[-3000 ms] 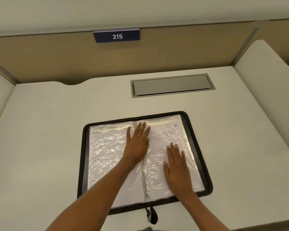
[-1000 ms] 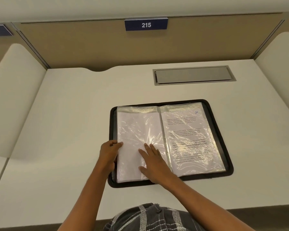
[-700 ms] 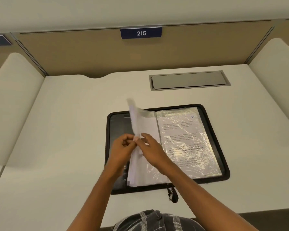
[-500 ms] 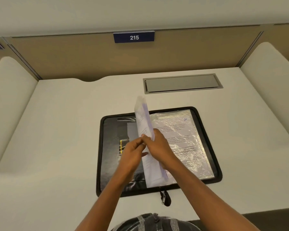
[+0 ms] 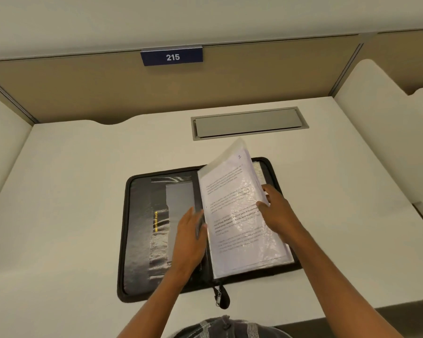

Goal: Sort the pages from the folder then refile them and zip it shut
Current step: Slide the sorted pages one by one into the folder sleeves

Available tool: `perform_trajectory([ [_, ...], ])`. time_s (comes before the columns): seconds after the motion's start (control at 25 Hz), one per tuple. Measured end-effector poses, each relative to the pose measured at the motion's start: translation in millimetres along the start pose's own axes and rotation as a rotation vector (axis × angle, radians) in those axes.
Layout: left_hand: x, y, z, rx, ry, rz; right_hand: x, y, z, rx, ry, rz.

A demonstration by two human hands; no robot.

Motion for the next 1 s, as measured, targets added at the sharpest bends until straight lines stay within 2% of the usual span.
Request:
perform_trajectory([
  [0.12,-10,-29,-5,-0.029,-0.058,-0.121,32,7,-4,0.031,-0.027,0.056],
  [0.24,-22,-43,-9,0.007,-0.063,-0.241,62,12,-10,0.118,-0.018,0.14],
  [0.4,-31,-56,-9,0.024,-0.103,-0.386,104,17,-14,0.155,-0.04,0.206],
  [0.48,-32,-58,-9,0.044,-0.112,-0.442,114,18,-11,0.216,-0.036,0.336],
  [0.56,-29,-58,-12,0.063,-0.133,-0.458,104,3,-6,0.312,0.127,0.623],
  [0.6,-26,-58,-14,0.054,-0.154,-0.455,93,-15,-2,0.329,0.241,0.68],
  [0.72,-27,-65,-21,0.01,-0.213,-0.459,63,-94,11,0.115,0.429,0.563],
  [0.8,-30,-69,-22,0.005,-0.246,-0.518,68,-136,17,0.006,0.52,0.662],
  [0.88,-31,-71,-21,0.02,-0.252,-0.57,90,-140,15,-0.007,0.539,0.787],
  [1.0,-30,-70,-20,0.046,-0.237,-0.591,122,-107,13,0.073,0.445,0.839],
])
Point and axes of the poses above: each hand's wrist, its own z-axis away from the middle knuckle, its own y-axis out of the back of the hand, x = y × z, the point moved 3 cm from there along -z, towards the middle knuckle, and after that the axes turned 6 degrees about y, right-handed, at the moved point
